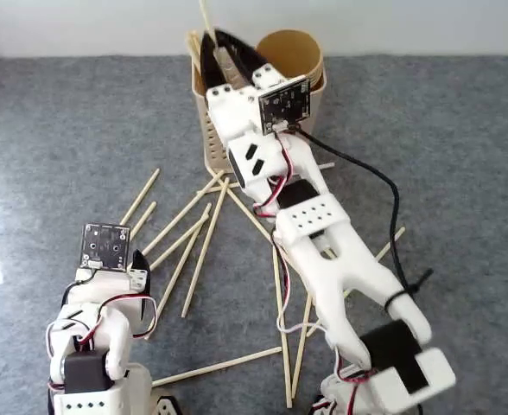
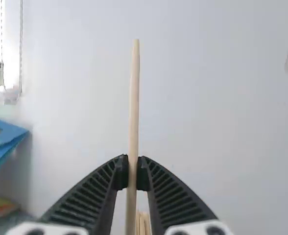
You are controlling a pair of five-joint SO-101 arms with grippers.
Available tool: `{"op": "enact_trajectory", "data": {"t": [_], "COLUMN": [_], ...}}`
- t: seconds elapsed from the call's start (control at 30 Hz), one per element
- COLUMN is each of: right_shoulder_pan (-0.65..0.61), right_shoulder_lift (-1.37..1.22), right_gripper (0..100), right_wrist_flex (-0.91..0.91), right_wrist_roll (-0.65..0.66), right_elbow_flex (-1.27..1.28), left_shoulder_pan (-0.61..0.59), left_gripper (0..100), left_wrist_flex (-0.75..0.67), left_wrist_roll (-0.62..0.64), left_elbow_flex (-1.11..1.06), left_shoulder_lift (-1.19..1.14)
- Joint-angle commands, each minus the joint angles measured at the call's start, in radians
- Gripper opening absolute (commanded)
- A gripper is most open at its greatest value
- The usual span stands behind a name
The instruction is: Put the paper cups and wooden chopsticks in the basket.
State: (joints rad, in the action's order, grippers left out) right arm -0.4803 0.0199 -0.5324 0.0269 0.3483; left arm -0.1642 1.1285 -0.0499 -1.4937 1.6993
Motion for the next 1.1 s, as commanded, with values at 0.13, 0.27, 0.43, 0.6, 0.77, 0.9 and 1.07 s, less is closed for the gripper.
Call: {"op": "enact_trajectory", "data": {"t": [0.13, 0.27, 0.43, 0.6, 0.77, 0.9, 1.07], "right_shoulder_pan": [0.007, 0.002, -0.024, -0.045, -0.074, -0.081, -0.068], "right_shoulder_lift": [-0.139, -0.242, -0.444, -0.654, -0.751, -0.794, -0.808], "right_gripper": [0.8, 0.8, 0.8, 0.8, 0.8, 0.8, 0.8], "right_wrist_flex": [-0.153, -0.174, -0.262, -0.275, -0.332, -0.354, -0.372], "right_wrist_roll": [0.011, 0.080, 0.351, 0.496, 0.514, 0.594, 0.598], "right_elbow_flex": [-0.261, -0.396, -0.566, -0.729, -0.790, -0.790, -0.786], "left_shoulder_pan": [0.002, 0.002, 0.002, 0.002, 0.002, 0.002, 0.002], "left_gripper": [10, 10, 10, 10, 10, 10, 10], "left_wrist_flex": [0.006, 0.002, 0.002, 0.002, 0.003, 0.005, 0.006], "left_wrist_roll": [-0.009, -0.009, -0.009, -0.009, -0.029, -0.035, -0.035], "left_elbow_flex": [0.001, -0.005, -0.005, -0.005, -0.007, -0.007, -0.007], "left_shoulder_lift": [0.009, 0.009, 0.009, 0.009, 0.009, 0.009, 0.009]}}
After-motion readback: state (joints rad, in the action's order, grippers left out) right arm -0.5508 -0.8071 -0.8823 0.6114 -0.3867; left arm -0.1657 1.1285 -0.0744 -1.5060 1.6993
